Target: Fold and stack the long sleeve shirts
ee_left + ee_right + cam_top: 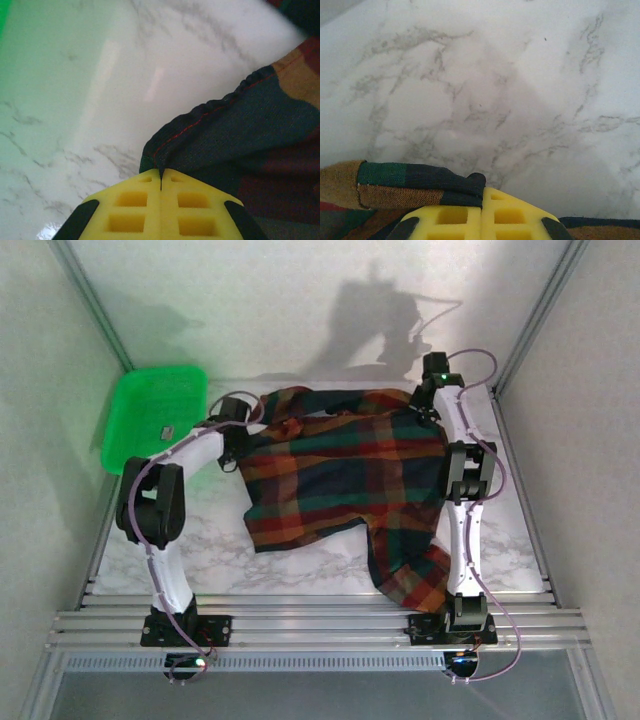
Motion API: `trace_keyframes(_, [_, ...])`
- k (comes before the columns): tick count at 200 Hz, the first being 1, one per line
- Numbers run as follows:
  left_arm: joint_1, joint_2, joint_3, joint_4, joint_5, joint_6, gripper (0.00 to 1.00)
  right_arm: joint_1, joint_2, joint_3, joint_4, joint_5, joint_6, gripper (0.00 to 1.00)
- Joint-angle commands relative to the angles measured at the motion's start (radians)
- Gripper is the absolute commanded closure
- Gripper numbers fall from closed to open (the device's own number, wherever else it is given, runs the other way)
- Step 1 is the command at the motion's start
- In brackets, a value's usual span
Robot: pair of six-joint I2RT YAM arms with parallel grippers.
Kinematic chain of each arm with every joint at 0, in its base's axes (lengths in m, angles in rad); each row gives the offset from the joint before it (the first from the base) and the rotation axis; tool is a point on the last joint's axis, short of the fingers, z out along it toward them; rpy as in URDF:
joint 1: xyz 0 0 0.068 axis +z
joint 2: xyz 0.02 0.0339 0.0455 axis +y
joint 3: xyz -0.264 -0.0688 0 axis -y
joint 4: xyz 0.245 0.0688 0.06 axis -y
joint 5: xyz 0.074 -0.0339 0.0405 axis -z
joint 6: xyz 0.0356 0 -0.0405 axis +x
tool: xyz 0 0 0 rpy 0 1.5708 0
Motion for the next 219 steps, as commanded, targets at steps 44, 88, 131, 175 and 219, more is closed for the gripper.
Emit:
trace_keyframes(44, [0.000, -0.138, 0.124, -0.032, -0.023, -0.105, 0.19, -0.044, -0.173, -0.019, 0.129, -0.217, 0.085, 0.49])
trace_keyframes(88, [-0.156, -0.468, -0.182, -0.071, 0.087, -0.288, 0.05, -0.043, -0.577, -0.475, -0.075, -0.163, 0.068, 0.36])
trace_keyframes(131, [-0.373, -0.450, -0.406, 0.147, 0.234, -0.449, 0.07, 0.077, -0.976, -1.128, -0.077, -0.207, 0.169, 0.42])
trace_keyframes(175, [-0.410, -0.391, -0.599, 0.260, 0.199, -0.554, 0.07, 0.213, -1.171, -1.526, -0.051, -0.136, 0.362, 0.48])
trace_keyframes(219, [-0.298, -0.370, -0.724, 0.232, 0.109, -0.494, 0.06, 0.311, -1.188, -1.726, 0.014, -0.118, 0.485, 0.49])
